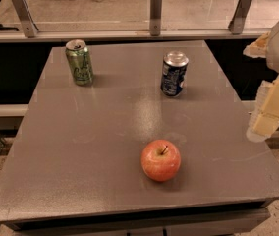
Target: Move apple near green can
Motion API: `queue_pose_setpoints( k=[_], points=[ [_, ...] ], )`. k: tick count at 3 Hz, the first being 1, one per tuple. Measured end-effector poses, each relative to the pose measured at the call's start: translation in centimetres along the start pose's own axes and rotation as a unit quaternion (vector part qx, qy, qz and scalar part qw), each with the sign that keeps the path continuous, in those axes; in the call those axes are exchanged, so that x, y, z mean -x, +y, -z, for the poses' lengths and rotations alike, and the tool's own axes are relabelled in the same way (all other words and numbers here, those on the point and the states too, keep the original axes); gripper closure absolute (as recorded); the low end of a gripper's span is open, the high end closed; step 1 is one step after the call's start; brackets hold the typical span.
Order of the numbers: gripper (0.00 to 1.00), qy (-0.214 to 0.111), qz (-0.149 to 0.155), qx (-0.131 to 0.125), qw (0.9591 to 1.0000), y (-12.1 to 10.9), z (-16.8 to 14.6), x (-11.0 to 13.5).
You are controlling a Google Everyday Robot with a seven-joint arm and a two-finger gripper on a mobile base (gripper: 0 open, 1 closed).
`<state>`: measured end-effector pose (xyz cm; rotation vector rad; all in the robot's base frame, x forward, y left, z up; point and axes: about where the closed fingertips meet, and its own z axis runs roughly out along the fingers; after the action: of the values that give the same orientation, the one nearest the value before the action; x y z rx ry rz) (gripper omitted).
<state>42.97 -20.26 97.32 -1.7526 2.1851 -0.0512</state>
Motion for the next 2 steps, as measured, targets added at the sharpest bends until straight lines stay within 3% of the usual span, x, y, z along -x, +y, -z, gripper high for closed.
queue_pose_setpoints(
  k=[1, 2],
  points=[
    [0.0, -0.045, 0.036, 0.023, 0.9981, 2.8, -1.3, 2.7],
    [0.0, -0.088, 0.075, 0.052, 0.992, 6.2, -4.0, 6.1]
  ],
)
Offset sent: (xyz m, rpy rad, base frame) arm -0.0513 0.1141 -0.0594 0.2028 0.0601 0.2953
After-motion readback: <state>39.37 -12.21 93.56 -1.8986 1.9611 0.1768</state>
